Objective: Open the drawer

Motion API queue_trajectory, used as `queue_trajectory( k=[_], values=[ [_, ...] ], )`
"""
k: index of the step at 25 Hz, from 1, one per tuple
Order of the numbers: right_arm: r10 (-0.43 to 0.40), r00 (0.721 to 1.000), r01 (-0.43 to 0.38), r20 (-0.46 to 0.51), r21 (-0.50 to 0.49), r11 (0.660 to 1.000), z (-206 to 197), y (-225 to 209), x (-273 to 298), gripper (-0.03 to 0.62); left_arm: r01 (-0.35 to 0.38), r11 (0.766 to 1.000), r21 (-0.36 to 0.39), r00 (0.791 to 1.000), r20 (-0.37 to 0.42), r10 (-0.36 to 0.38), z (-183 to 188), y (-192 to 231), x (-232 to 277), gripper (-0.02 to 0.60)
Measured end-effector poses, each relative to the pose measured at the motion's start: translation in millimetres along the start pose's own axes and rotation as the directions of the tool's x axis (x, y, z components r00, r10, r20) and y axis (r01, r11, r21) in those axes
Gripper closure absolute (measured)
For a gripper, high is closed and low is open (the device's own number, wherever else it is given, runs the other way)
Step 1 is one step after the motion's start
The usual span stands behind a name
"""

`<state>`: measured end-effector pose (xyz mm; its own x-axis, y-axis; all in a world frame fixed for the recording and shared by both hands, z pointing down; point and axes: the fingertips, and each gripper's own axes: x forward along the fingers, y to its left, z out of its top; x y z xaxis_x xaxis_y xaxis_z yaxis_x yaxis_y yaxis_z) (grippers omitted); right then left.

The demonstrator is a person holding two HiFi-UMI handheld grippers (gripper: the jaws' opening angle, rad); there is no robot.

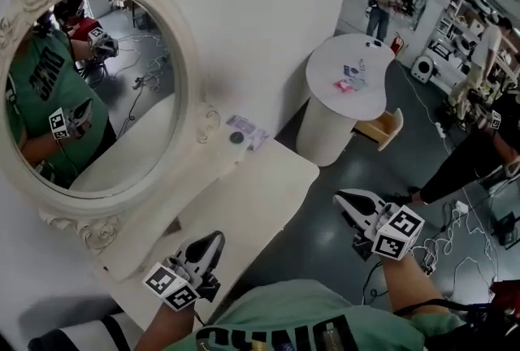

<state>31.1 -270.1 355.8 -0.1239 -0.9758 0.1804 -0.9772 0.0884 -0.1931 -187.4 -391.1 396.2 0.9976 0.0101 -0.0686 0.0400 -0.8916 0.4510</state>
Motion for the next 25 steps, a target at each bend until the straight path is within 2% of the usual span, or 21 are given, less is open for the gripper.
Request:
queue_trajectory(
  k=[6, 10, 13, 15, 20, 23, 25],
  values=[
    [-0.127, 0.992, 0.127, 0.019, 0.007, 0.992, -9, -27, -61, 0.582, 0.147, 0.989, 0.005, 0.986, -0.081, -0.146, -36, -33, 57, 0.574],
    [-0.167, 0.985, 0.166, 0.037, 0.017, 0.986, -18, -46, -102, 0.582, 0.162, 0.987, -0.003, 0.979, -0.123, -0.161, -61, -52, 84, 0.574],
    [-0.169, 0.984, 0.168, 0.048, 0.021, 0.986, -29, -61, -135, 0.582, 0.154, 0.988, 0.019, 0.974, -0.169, -0.149, -88, -76, 107, 0.574],
    [-0.156, 0.986, 0.154, 0.051, 0.038, 0.987, -41, -72, -155, 0.582, 0.134, 0.99, 0.054, 0.972, -0.202, -0.12, -110, -92, 122, 0.574],
    [-0.095, 0.995, 0.093, 0.036, 0.064, 0.994, -72, -102, -201, 0.582, 0.011, 0.997, 0.08, 0.965, -0.263, 0.011, -174, -122, 154, 0.572],
    [-0.075, 0.997, 0.073, 0.034, 0.066, 0.995, -87, -118, -222, 0.582, -0.056, 0.99, 0.127, 0.942, -0.322, 0.095, -219, -120, 171, 0.572],
    [-0.065, 0.998, 0.063, 0.022, 0.073, 0.995, -100, -127, -234, 0.582, -0.121, 0.979, 0.164, 0.915, -0.363, 0.174, -249, -110, 178, 0.572]
  ],
)
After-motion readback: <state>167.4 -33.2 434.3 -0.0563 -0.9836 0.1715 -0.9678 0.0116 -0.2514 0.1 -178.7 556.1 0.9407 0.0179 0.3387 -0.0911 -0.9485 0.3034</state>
